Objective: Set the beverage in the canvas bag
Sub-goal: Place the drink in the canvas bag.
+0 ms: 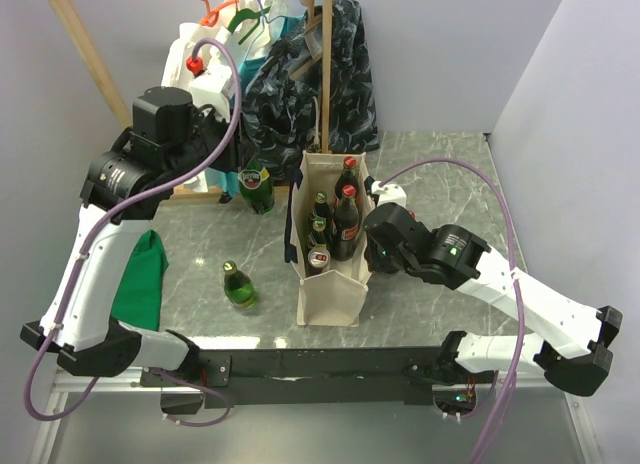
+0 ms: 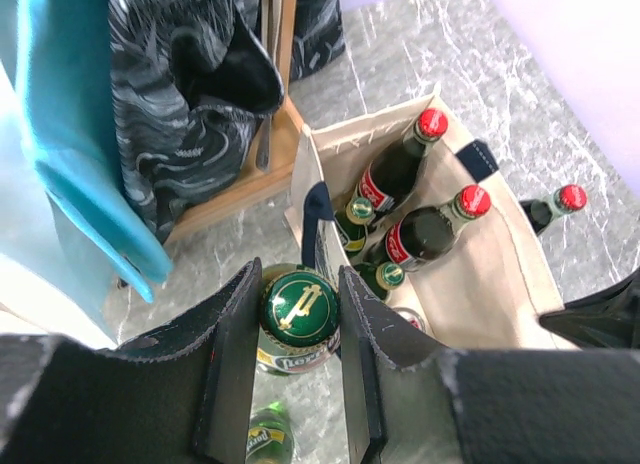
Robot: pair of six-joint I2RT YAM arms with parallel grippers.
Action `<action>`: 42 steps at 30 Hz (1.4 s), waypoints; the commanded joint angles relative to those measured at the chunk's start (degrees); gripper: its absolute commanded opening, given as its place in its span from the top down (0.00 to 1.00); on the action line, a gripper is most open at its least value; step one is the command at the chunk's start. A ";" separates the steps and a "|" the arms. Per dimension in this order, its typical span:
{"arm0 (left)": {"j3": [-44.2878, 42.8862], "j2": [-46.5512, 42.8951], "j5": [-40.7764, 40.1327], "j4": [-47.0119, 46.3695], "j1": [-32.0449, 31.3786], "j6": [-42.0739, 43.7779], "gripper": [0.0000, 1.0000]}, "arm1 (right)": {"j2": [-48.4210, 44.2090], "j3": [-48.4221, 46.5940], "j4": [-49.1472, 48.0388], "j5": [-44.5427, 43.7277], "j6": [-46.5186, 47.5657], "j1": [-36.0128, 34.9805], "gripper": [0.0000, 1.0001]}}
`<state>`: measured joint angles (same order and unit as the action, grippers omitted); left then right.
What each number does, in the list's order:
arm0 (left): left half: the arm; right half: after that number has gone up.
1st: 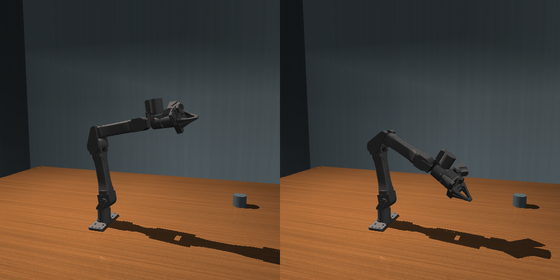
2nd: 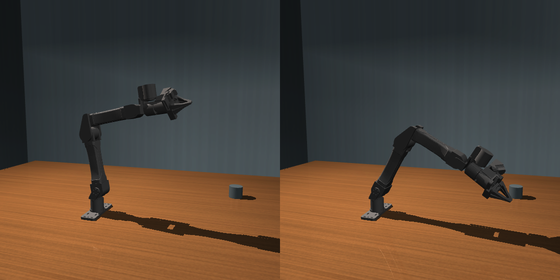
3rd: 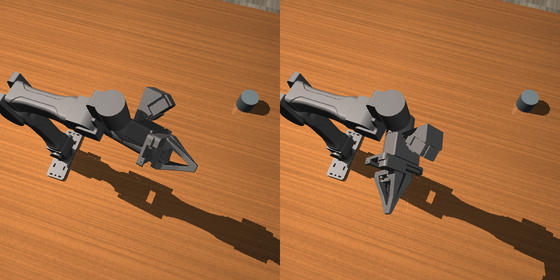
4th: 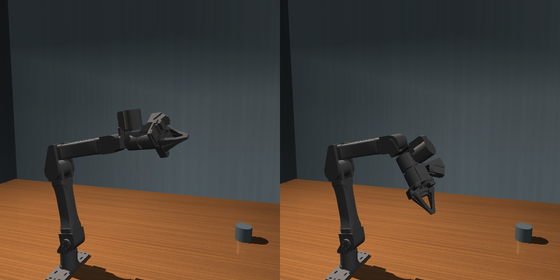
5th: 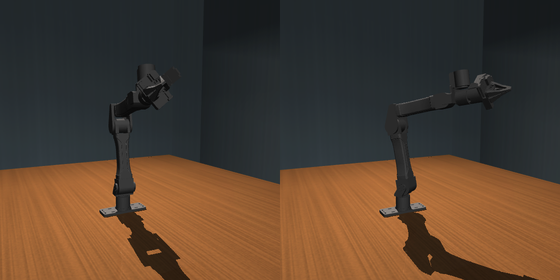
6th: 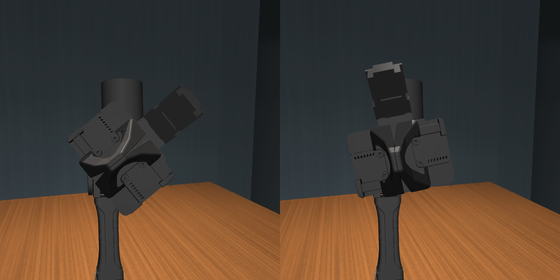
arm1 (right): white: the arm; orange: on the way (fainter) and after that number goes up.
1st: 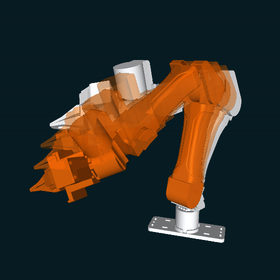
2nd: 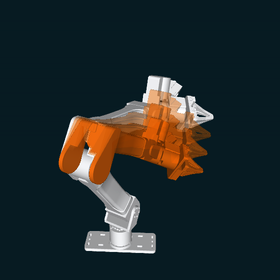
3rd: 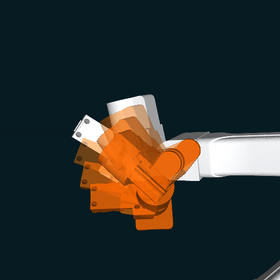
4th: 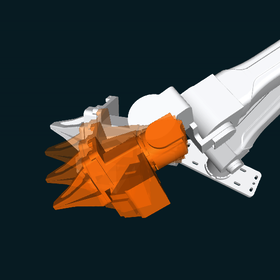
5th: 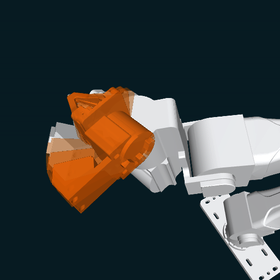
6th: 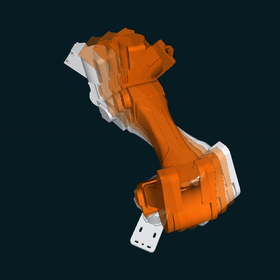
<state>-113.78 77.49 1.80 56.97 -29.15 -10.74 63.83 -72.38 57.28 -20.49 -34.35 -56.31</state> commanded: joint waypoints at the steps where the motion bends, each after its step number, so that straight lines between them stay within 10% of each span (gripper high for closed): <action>1: -5.93 -1.56 -0.13 -8.81 -0.74 1.07 0.99 | -1.69 -2.33 0.64 -0.87 -0.10 0.24 1.00; 42: -3.92 5.47 7.07 -16.71 -20.86 -4.02 0.99 | -1.78 0.48 -3.22 -1.75 -2.74 -0.46 1.00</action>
<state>-119.09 83.99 6.90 52.88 -48.40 -12.23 63.83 -71.92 56.12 -20.51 -36.23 -56.49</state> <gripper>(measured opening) 0.376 0.033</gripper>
